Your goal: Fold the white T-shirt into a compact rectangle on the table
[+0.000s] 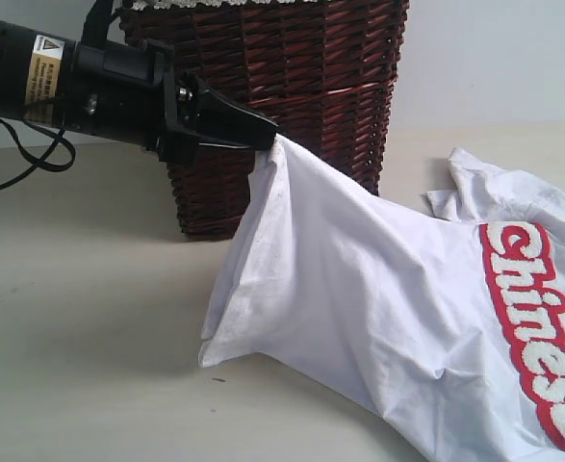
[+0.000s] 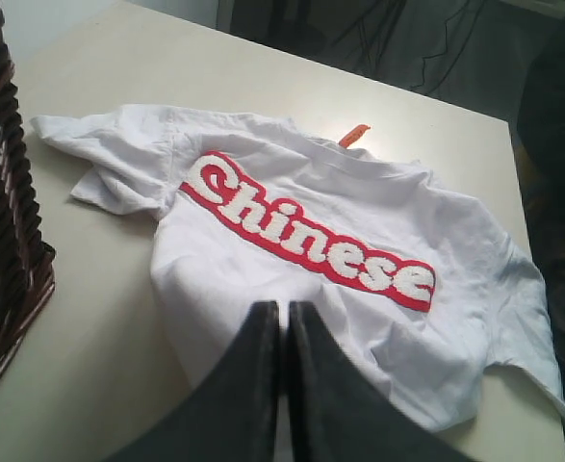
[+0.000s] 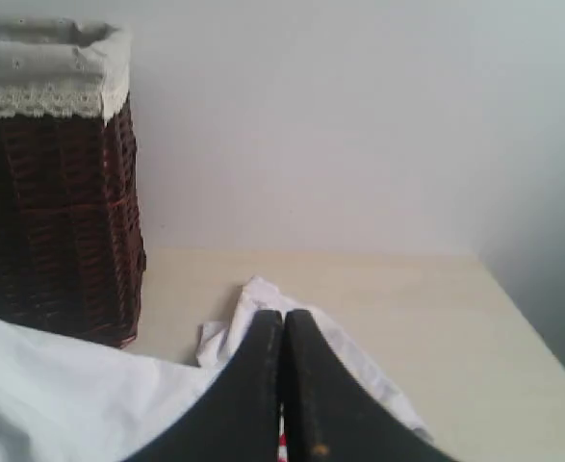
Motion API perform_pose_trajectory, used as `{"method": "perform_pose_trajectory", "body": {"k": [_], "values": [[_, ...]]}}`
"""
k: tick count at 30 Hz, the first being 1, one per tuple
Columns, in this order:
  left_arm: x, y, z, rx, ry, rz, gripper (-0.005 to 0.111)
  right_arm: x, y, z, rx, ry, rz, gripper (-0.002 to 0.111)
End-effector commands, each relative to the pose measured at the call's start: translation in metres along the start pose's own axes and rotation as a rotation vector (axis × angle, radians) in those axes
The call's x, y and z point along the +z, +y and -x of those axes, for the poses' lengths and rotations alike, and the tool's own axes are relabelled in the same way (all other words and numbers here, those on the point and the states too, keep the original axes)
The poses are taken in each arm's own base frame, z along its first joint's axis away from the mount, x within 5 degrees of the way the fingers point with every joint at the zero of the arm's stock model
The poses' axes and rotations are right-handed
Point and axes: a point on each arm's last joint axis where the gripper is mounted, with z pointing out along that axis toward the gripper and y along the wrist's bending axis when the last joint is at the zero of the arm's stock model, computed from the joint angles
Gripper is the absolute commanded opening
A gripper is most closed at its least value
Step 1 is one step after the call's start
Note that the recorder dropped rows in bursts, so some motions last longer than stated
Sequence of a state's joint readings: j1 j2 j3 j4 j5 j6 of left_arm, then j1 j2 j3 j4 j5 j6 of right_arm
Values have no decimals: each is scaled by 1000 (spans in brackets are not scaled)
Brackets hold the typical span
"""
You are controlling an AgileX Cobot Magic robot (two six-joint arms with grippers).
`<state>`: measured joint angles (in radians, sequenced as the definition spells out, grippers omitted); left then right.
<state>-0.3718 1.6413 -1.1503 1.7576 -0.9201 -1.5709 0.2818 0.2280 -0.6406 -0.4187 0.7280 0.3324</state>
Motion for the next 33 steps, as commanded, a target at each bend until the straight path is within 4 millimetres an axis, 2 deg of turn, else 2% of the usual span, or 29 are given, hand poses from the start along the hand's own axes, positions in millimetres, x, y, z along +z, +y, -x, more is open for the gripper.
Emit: {"method": "perform_pose_trajectory", "body": {"k": [1, 3, 6, 7, 9, 10, 12, 18, 23, 30, 33], "values": [[-3, -1, 5, 0, -20, 2, 0, 8, 5, -36, 78, -44, 40, 0], [-3, -1, 5, 0, -20, 2, 0, 12, 9, -47, 104, -87, 72, 0], [-3, -1, 5, 0, -20, 2, 0, 18, 11, -66, 189, -15, 79, 0], [-3, -1, 5, 0, -20, 4, 0, 19, 12, -74, 272, 48, 77, 0], [-3, -1, 5, 2, -20, 4, 0, 19, 13, -73, 413, 53, 86, 0], [-3, -1, 5, 4, -20, 6, 0, 19, 14, -76, 542, 95, 87, 0], [-3, -1, 5, 4, -20, 6, 0, 18, 17, -79, 632, 137, 97, 0], [-3, -1, 5, 11, -20, 6, 0, 19, 17, -79, 631, 131, 99, 0], [-3, -1, 5, 29, -20, 6, 0, 23, 20, -108, 647, 128, 126, 0], [-3, -1, 5, 31, -20, 8, 0, 42, 29, -167, 692, 309, 106, 0], [-3, -1, 5, 31, -20, 4, 0, 46, 33, -161, 719, 175, 189, 0]]}}
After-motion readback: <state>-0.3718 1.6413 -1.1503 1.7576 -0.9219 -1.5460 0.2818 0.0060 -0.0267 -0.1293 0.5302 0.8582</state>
